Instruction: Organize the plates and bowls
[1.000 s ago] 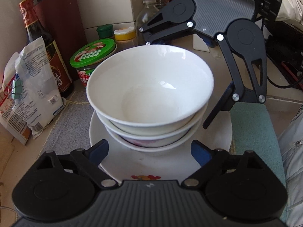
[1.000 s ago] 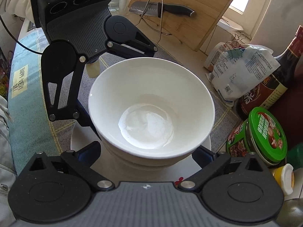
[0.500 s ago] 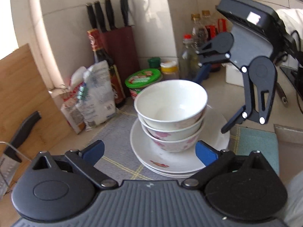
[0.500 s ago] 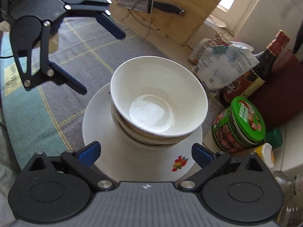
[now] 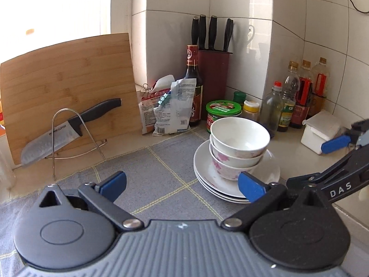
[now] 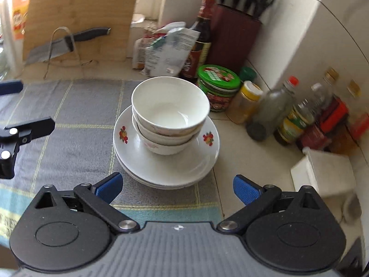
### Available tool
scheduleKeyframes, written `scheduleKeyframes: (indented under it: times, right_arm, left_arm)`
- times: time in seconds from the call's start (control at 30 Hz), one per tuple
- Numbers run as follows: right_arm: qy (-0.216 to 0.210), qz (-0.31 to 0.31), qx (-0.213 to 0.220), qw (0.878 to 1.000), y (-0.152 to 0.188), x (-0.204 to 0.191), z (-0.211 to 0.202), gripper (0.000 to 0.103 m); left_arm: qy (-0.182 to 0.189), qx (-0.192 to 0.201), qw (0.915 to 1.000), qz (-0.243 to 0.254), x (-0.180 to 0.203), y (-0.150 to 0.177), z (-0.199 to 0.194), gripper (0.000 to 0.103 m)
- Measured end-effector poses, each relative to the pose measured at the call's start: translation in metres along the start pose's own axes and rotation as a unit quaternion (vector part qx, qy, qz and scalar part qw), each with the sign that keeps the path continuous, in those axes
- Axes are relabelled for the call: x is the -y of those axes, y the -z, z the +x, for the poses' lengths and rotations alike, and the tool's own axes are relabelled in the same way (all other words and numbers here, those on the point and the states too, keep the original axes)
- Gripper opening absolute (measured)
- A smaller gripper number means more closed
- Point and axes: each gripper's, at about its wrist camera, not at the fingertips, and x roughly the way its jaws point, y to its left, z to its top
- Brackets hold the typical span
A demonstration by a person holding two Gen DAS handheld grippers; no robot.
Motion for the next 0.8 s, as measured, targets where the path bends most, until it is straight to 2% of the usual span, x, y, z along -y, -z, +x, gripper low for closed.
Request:
scheduleKeyframes:
  times: [0.2, 0.33, 0.8]
  right_arm:
    - [0.024, 0.106, 0.028, 0.994, 0.018, 0.001, -0.037, 0.103]
    - [0.037, 0.093, 0.043, 0.994, 0.022, -0.004, -0.049, 0.103]
    - [0.020, 0.095, 0.053, 0.994, 0.022, -0.001, -0.055, 0.103]
  left_arm:
    - [0.000, -0.035, 0.9990, -0.029, 0.007, -0.002, -0.014, 0.102]
    - [-0.001, -0.042, 0.9989, -0.019, 0.017, 0.000, -0.019, 0.102]
    - [-0.028, -0.037, 0.9987, -0.022, 0.025, -0.006, -0.032, 0.102]
